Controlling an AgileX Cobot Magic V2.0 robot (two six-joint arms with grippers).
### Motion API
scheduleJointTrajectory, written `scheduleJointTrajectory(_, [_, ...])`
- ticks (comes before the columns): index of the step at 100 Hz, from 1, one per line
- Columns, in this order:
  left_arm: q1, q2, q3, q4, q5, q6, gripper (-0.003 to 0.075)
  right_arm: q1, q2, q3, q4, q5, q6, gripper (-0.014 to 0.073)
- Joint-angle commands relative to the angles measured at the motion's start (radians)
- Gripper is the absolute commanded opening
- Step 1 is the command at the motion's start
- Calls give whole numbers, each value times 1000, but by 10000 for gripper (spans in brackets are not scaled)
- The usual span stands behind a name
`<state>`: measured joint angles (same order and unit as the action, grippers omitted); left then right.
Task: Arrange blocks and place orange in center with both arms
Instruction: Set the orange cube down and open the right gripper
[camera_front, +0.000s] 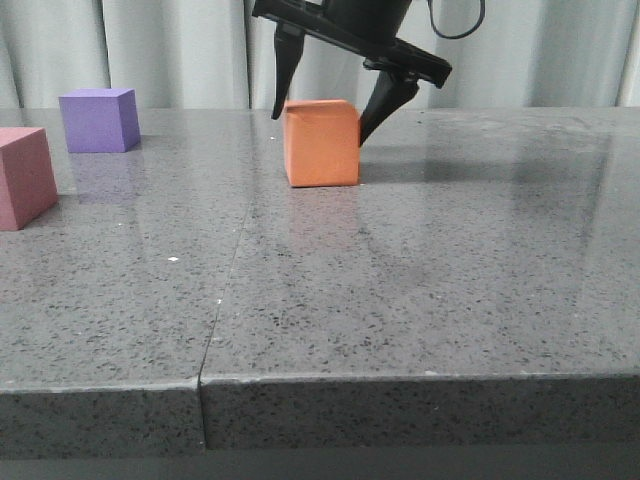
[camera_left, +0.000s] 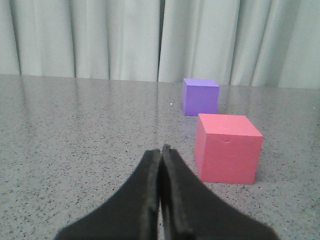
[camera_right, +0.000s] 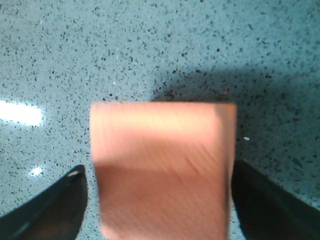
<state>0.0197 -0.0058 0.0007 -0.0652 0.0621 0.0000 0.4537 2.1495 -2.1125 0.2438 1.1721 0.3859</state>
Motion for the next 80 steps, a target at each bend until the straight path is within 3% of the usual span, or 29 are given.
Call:
scheduleJointTrajectory(1, [4,-30,40,-10,-79,-7,-20,-1,-61,-32,5,-39,-4,647])
scheduleJointTrajectory(59, [4,-30,40,-10,-79,-7,-20,-1,-107,-32,-6,10,-7,647])
scheduleJointTrajectory(80, [4,-30,40,-10,-79,-7,-20,-1,-133,-32,-23,121,-51,647])
